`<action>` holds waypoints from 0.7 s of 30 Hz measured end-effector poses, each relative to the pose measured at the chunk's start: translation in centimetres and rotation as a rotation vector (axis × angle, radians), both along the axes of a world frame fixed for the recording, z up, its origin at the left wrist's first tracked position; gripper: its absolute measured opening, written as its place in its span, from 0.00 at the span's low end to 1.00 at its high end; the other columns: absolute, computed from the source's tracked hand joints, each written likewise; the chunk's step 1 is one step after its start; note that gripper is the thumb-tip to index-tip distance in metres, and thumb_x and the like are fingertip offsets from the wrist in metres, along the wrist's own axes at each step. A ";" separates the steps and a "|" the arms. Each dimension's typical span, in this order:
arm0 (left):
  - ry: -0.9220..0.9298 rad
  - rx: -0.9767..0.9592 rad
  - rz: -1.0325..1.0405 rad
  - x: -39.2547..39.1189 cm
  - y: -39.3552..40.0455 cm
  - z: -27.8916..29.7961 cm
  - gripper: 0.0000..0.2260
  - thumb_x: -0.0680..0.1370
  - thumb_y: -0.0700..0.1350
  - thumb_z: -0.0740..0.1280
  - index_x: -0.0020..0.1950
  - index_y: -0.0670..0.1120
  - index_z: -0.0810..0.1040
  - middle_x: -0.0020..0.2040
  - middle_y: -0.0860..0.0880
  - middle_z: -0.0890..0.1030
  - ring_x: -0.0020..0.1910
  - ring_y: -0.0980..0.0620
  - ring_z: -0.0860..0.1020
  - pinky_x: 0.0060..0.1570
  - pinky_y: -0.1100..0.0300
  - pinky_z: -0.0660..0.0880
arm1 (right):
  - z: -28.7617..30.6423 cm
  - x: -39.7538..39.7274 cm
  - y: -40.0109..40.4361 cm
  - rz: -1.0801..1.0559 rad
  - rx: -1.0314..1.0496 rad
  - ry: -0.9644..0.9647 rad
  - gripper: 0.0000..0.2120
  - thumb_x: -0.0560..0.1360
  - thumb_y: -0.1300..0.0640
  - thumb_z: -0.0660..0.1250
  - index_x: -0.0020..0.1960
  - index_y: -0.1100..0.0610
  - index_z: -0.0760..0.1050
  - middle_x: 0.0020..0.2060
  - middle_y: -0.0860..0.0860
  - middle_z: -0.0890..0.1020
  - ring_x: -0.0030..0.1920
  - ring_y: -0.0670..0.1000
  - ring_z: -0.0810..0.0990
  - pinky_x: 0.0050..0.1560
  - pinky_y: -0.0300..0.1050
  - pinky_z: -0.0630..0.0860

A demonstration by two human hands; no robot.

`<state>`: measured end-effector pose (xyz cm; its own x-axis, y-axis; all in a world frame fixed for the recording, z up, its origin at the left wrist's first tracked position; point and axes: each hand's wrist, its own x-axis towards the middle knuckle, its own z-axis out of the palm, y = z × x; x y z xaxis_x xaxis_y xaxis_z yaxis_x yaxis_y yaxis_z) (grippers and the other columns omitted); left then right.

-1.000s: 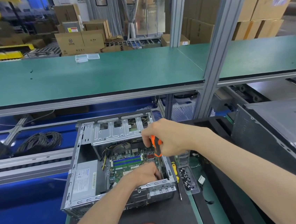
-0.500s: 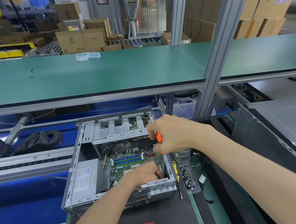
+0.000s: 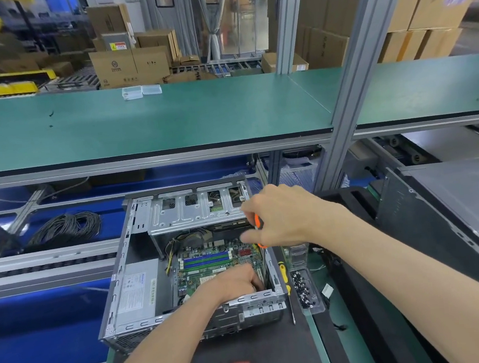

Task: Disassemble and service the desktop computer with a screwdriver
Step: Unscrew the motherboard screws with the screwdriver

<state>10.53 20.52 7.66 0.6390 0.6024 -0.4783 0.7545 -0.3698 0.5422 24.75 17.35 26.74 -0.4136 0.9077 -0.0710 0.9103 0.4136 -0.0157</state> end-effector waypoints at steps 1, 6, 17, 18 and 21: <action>-0.001 -0.002 0.001 0.0 0.0 0.0 0.19 0.71 0.32 0.63 0.59 0.40 0.84 0.57 0.44 0.84 0.52 0.48 0.81 0.45 0.63 0.77 | -0.2 -0.2 0.0 -0.032 0.057 -0.063 0.19 0.77 0.37 0.62 0.44 0.53 0.69 0.34 0.48 0.66 0.38 0.55 0.69 0.39 0.49 0.67; -0.004 0.005 -0.005 -0.1 0.1 0.1 0.16 0.71 0.32 0.64 0.55 0.39 0.84 0.53 0.43 0.85 0.42 0.51 0.80 0.33 0.72 0.72 | 0.1 -0.6 0.1 0.057 -0.113 0.090 0.03 0.78 0.56 0.65 0.47 0.53 0.76 0.37 0.48 0.73 0.47 0.57 0.77 0.44 0.48 0.71; 0.028 -0.022 -0.011 -0.1 0.4 -0.4 0.16 0.73 0.35 0.65 0.59 0.42 0.84 0.57 0.44 0.84 0.49 0.50 0.81 0.38 0.71 0.75 | -0.1 -0.5 0.1 -0.007 -0.037 0.027 0.11 0.80 0.47 0.64 0.47 0.54 0.72 0.38 0.50 0.71 0.42 0.57 0.71 0.42 0.50 0.70; 0.029 -0.027 -0.009 -0.1 0.4 -0.5 0.15 0.74 0.37 0.66 0.59 0.41 0.84 0.57 0.43 0.84 0.51 0.48 0.82 0.44 0.66 0.77 | -0.1 -0.4 0.2 0.025 -0.088 0.080 0.05 0.78 0.52 0.66 0.48 0.54 0.74 0.38 0.49 0.73 0.43 0.55 0.74 0.42 0.49 0.71; 0.068 -0.007 -0.045 0.2 0.4 -0.7 0.12 0.78 0.42 0.68 0.57 0.36 0.82 0.53 0.36 0.83 0.43 0.46 0.78 0.41 0.59 0.75 | 0.3 0.0 0.1 0.064 -0.238 0.196 0.14 0.70 0.64 0.68 0.51 0.50 0.74 0.41 0.47 0.78 0.41 0.47 0.75 0.40 0.48 0.77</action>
<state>10.69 20.87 7.00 0.6309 0.5706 -0.5257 0.7726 -0.4005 0.4926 24.77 17.48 27.01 -0.4959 0.8469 -0.1920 0.8528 0.4334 -0.2912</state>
